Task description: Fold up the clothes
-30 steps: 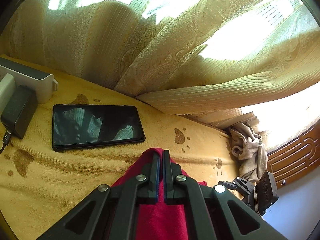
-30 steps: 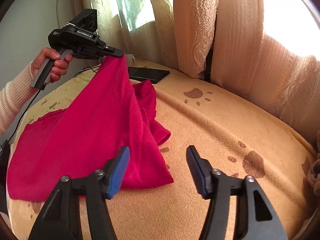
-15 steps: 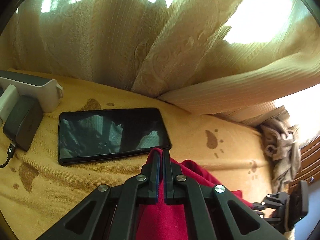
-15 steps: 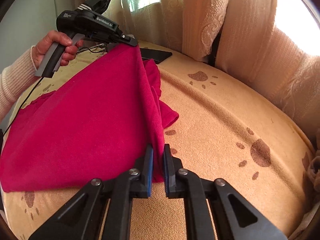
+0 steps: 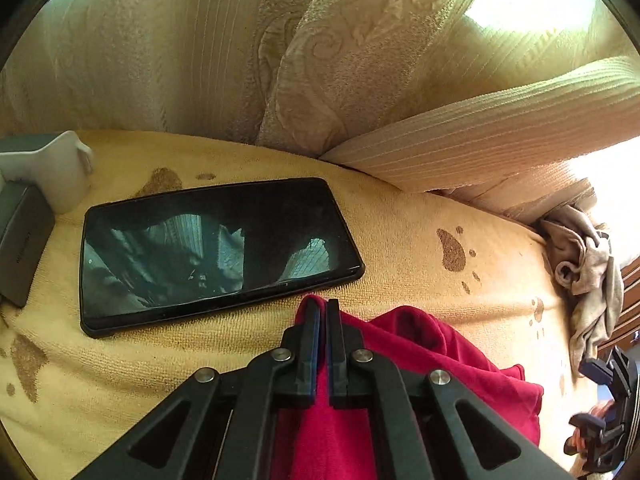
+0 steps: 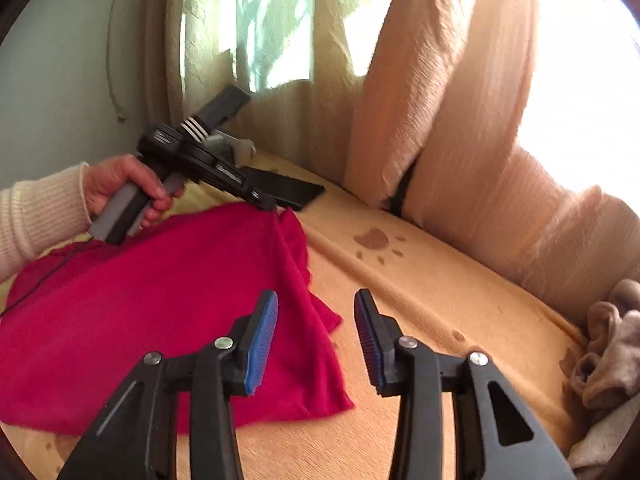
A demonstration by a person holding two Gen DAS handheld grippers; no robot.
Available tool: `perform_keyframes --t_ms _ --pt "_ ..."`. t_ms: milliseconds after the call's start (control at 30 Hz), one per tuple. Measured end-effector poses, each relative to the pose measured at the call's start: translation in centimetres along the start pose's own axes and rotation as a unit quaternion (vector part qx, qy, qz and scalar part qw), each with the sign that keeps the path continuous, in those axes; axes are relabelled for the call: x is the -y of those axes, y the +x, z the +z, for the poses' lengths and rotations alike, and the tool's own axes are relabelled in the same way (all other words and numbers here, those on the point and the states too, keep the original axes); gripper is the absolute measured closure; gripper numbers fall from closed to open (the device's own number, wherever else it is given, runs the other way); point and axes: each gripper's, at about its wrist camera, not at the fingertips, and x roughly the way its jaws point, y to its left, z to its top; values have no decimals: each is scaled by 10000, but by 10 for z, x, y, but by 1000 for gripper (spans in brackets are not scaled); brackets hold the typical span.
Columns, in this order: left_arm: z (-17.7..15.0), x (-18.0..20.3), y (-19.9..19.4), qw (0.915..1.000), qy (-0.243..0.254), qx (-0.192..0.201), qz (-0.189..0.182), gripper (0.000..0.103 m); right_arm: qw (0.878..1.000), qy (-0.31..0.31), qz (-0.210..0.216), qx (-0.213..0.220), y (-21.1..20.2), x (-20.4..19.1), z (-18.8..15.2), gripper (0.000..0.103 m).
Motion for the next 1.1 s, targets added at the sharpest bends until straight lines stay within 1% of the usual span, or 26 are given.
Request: perform_keyframes --t_ms 33,67,100,167,200,267,367,433,467,533,567,633,767,800,867,900,967,1100 --pt "0 0 0 10000 -24 -15 -11 100 9998 -154 97 12 8 -11 8 54" --pt "0 -1 0 10000 -59 -41 -27 100 9993 -297 233 -40 19 -22 14 48" --pt "0 -1 -1 9999 -98 -72 -47 100 9983 -406 358 -194 34 -31 17 38" --pt "1 -3 -4 9996 -191 -196 -116 100 9944 -593 538 -692 67 -46 15 31" --pt "1 -6 -8 9993 -232 -251 -163 100 9922 -653 574 -893 81 -50 12 30" --pt "-2 -14 -25 9987 -295 -234 -337 100 9904 -640 538 -1102 95 -49 4 29" --pt "-11 -25 -56 9974 -347 -133 -618 100 9900 -473 733 -1109 95 -41 3 28" --pt "-20 -28 -82 9988 -210 101 -419 100 9899 -522 694 -1124 97 -43 3 27" --pt "-26 -31 -93 9988 -196 192 -406 100 9898 -544 676 -1130 97 -44 3 26" --pt "-39 -37 -113 9981 -204 295 -492 100 9897 -526 691 -1134 96 -44 2 26" --pt "-48 -38 -120 9980 -158 272 -551 100 9897 -501 713 -1137 95 -43 2 26" --pt "-67 -34 -123 9979 72 85 -637 100 9897 -499 713 -1140 95 -44 2 26" --pt "-111 -18 -110 9947 484 -541 -735 100 9897 -515 691 -1142 96 -45 3 26" --pt "-119 -16 -105 9943 516 -642 -680 100 9897 -526 683 -1141 96 -46 3 26" --pt "-133 -16 -101 9945 548 -722 -531 100 9898 -540 663 -1139 96 -47 4 26" --pt "-137 -18 -103 9947 518 -712 -522 100 9898 -544 657 -1138 96 -47 4 26" --pt "-142 -26 -107 9953 432 -675 -539 100 9898 -539 661 -1138 96 -47 4 26" --pt "-152 -36 -116 9944 464 -722 -610 100 9899 -532 660 -1138 97 -47 4 25"
